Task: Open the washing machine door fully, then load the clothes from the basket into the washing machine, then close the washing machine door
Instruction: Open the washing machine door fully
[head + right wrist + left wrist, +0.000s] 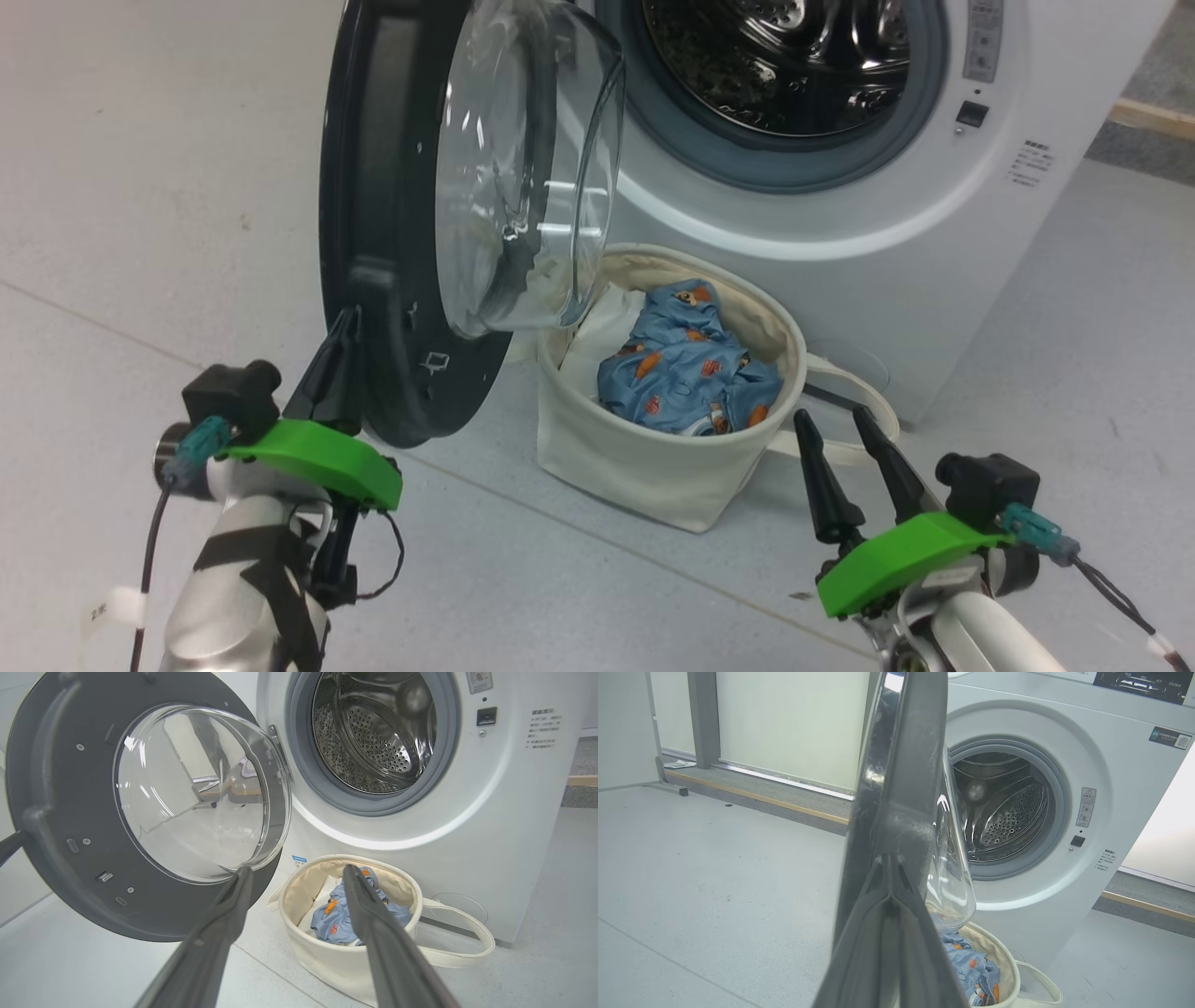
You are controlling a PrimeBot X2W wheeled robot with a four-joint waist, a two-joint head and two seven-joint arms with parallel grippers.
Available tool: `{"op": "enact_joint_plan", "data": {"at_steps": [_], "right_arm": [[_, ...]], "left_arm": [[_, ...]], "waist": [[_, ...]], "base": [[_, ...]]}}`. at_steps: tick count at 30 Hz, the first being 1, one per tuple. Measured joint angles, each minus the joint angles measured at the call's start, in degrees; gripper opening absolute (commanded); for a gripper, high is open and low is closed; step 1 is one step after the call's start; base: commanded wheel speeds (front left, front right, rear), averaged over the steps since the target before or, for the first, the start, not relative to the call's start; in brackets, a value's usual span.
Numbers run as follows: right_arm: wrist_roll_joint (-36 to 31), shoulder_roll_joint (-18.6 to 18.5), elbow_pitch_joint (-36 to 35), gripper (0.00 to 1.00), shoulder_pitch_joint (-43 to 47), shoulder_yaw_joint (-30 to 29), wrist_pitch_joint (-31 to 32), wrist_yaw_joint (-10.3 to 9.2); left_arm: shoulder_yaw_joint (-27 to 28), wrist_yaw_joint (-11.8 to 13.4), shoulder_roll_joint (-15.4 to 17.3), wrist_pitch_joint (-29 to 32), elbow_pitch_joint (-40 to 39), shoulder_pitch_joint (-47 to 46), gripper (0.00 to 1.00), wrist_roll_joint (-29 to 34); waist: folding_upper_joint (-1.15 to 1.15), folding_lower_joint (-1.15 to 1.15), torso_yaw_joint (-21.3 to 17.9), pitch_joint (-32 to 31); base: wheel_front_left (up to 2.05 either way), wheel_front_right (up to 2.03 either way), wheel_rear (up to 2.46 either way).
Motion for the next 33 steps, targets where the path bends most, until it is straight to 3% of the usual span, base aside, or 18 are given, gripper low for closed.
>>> {"op": "enact_joint_plan", "data": {"at_steps": [14,22,33], "right_arm": [[-0.01,0.64,0.29,1.0,-3.15,0.0,0.0,0.0],[-0.12,1.16,0.23,1.0,-3.17,-0.07,0.0,0.0],[-0.55,0.41,0.37,1.0,-3.22,-1.04,0.0,0.0]], "left_arm": [[-3.53,-0.59,-1.6,-0.73,-8.24,0.92,0.0,1.47],[-5.03,-0.45,-1.78,-0.66,-6.22,1.86,0.0,1.26],[-0.49,1.04,-0.3,-0.65,-1.81,-0.78,0.0,0.23]], "waist": [[0.0,0.01,-0.23,2.98],[0.0,0.01,-2.96,3.48],[0.0,0.01,-5.62,5.27]], "base": [[0.0,0.0,0.0],[0.0,0.0,0.0],[0.0,0.0,0.0]]}}
